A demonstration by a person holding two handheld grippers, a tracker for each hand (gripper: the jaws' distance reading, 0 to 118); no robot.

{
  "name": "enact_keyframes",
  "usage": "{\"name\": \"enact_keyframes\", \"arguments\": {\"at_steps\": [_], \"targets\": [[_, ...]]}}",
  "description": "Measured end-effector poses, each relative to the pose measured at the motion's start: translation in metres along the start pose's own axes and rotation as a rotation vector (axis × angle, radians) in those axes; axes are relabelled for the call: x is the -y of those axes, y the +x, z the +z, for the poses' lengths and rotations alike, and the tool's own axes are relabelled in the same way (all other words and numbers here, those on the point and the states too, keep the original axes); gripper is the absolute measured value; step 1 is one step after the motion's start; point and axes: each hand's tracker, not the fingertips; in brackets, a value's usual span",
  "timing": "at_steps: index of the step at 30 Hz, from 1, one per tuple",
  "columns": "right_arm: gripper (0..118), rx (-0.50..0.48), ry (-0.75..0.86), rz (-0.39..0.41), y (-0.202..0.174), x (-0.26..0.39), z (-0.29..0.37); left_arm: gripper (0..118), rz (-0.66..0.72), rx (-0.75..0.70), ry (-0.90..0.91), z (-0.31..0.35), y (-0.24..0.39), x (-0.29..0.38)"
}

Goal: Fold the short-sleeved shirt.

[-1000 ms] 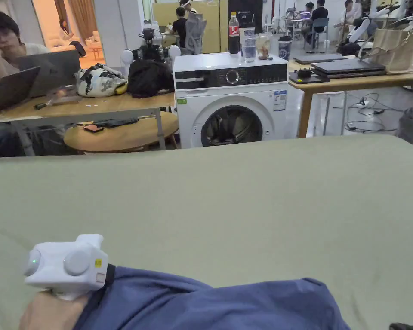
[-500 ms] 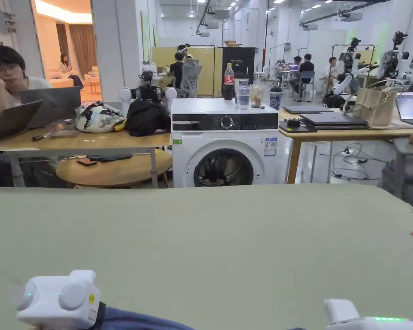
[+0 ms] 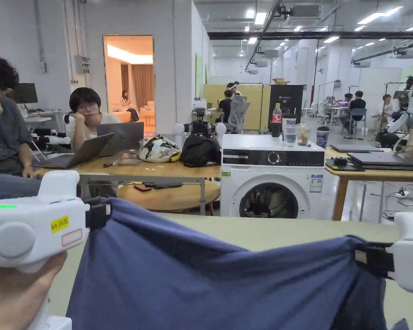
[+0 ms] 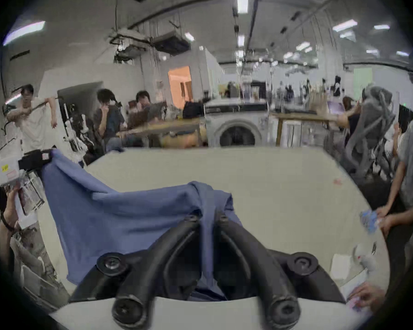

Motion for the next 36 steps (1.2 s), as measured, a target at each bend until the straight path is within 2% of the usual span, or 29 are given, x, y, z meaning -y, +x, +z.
{"name": "enact_keyframes", "arguments": {"at_steps": [7,14,27,36], "targets": [[3,0.054,0.157,0.030,-0.014,-0.077,0.053,0,-0.003,-0.031,0.170,0.065,0.006,-0.079],[3,0.143,0.252,0.082,-0.036,-0.150,0.061,0,-0.026,-0.113,0.206,0.034,0.017,-0.139],[3,0.219,0.239,0.132,-0.022,-0.209,-0.028,0,-0.089,-0.154,0.138,-0.067,0.011,-0.152],[3,0.224,0.214,0.133,-0.019,-0.214,-0.083,0,-0.097,-0.170,0.111,-0.095,0.001,-0.142]]}}
